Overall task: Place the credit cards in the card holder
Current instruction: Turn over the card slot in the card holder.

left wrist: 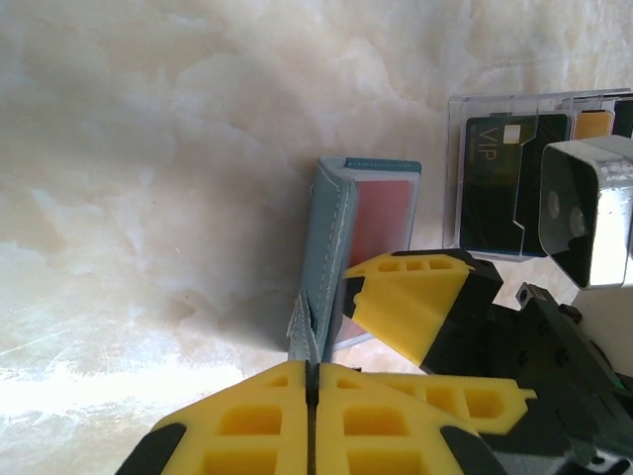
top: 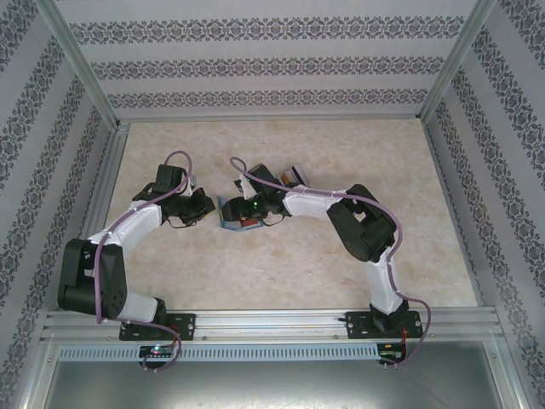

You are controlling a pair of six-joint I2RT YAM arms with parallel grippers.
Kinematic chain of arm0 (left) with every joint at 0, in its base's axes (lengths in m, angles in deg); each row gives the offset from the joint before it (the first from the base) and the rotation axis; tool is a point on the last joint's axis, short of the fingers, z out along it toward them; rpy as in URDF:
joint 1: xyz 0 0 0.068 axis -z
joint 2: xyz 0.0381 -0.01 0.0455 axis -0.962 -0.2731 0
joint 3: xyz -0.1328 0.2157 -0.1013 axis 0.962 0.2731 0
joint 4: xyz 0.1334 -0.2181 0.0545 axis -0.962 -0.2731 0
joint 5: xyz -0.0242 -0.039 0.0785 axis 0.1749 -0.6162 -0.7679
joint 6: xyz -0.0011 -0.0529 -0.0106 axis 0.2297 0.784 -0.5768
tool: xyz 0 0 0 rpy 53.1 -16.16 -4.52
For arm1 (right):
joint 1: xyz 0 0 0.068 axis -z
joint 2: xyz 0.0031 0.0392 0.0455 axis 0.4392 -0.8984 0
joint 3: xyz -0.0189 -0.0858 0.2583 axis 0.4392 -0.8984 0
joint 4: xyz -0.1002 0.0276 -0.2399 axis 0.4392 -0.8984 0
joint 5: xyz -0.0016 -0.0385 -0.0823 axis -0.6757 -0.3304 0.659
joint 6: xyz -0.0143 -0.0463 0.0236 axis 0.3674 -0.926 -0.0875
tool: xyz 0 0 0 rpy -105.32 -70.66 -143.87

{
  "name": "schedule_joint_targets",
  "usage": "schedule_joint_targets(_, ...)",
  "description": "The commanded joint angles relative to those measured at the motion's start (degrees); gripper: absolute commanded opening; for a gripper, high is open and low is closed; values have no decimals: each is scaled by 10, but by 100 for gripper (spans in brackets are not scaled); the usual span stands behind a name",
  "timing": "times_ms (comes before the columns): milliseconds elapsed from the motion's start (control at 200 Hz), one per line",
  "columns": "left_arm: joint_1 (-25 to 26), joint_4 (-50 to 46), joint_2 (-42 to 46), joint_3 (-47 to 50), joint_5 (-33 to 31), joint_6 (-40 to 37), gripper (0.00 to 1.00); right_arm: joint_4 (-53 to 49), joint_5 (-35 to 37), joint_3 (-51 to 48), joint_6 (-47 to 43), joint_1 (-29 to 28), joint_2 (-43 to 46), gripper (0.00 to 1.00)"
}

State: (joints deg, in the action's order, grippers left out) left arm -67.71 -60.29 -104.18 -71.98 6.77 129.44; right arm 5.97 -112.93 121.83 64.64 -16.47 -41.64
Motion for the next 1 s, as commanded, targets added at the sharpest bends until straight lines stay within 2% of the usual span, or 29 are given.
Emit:
schedule_joint_targets(0,7,-14,15,-12,-5,2,0,-34,35,-18,-15,5,16,62)
schedule_joint_targets(65,7,-13,13,-12,-4,3,0,-35,32,-17,-17,7,19,59)
schedule_joint_targets(230,6,-16,14,-17,-5,0,0,-33,22,-14,-12,11,7,59)
schedule_joint_targets(535,6,-12,-2,-13,-9,-6,0,-40,2,-5,-16,12,32,65)
schedule_joint_targets(994,3,-14,-8,-6,-21,-13,0,-54,2,-5,-22,22,63,64)
